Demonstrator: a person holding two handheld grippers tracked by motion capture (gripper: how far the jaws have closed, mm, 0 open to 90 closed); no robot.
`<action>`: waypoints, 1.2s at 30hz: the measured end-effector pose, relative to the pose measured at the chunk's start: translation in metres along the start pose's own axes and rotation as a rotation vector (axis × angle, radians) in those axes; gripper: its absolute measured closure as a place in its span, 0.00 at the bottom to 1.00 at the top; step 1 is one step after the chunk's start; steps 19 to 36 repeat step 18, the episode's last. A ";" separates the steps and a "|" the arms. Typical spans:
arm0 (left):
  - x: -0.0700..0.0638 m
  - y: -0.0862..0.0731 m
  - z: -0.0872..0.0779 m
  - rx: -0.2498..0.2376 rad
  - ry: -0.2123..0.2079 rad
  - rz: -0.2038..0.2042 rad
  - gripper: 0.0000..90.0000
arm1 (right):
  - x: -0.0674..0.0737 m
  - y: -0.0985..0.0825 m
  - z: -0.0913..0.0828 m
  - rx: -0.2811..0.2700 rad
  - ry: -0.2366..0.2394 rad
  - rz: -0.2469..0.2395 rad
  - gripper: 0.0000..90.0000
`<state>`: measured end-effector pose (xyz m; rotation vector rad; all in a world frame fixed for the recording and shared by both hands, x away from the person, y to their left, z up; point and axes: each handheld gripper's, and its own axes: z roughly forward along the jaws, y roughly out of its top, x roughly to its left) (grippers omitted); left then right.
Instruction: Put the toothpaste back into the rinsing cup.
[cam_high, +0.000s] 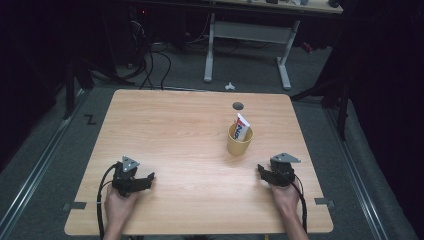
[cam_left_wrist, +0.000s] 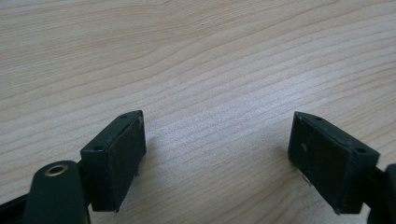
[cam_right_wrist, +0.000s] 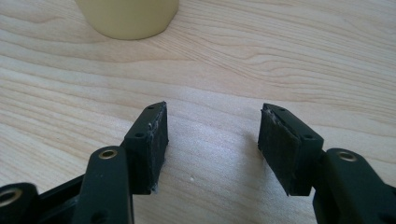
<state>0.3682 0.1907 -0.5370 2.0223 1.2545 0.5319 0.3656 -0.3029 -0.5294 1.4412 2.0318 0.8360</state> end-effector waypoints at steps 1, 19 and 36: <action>0.000 0.000 0.000 0.000 0.000 0.000 0.22 | 0.000 0.000 0.000 0.000 0.003 0.003 0.47; 0.000 0.000 0.000 0.000 0.001 0.000 0.22 | -0.004 0.000 0.002 0.008 0.021 0.032 0.40; 0.000 0.000 0.000 0.000 0.001 0.000 0.22 | -0.004 0.000 0.002 0.008 0.021 0.032 0.40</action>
